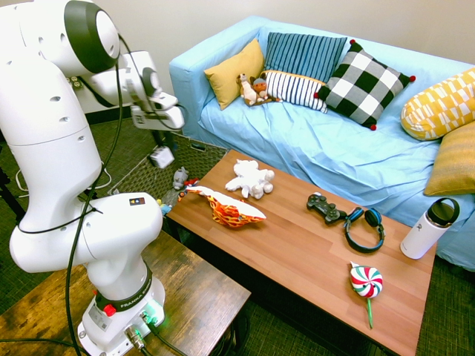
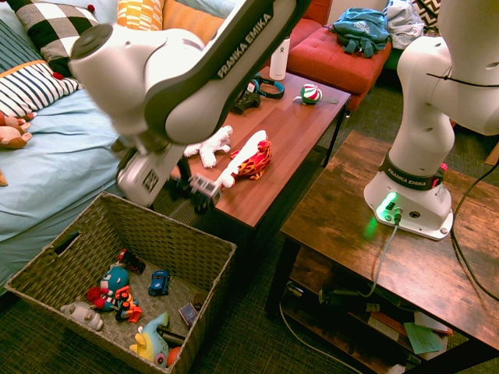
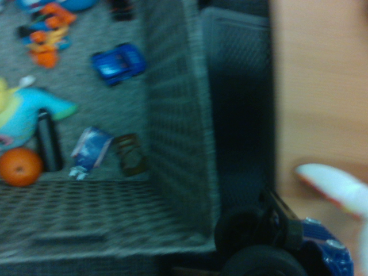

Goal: Put the toy car in the basket

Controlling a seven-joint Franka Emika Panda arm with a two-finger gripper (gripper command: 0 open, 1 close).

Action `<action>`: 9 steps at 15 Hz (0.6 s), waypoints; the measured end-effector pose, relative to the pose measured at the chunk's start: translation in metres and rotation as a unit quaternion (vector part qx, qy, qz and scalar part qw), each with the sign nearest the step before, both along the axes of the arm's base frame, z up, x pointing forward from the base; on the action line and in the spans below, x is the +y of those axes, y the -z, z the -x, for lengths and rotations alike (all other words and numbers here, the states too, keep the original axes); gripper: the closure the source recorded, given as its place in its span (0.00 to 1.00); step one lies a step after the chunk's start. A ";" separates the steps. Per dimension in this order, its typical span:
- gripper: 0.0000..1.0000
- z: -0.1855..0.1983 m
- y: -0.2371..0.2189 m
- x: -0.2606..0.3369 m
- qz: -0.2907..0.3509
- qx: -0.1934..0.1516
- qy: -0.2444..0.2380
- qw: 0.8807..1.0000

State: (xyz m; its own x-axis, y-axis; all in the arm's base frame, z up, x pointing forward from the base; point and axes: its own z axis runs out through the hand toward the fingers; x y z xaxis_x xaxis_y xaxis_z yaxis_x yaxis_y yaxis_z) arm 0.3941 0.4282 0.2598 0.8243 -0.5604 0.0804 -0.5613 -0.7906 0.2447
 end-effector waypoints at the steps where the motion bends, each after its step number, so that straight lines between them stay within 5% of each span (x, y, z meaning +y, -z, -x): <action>1: 1.00 0.009 0.007 0.029 0.002 0.001 0.001 1.000; 2: 0.00 0.004 0.019 0.046 0.006 0.004 0.006 1.000; 9: 0.00 -0.088 0.033 0.082 0.018 0.006 0.034 0.999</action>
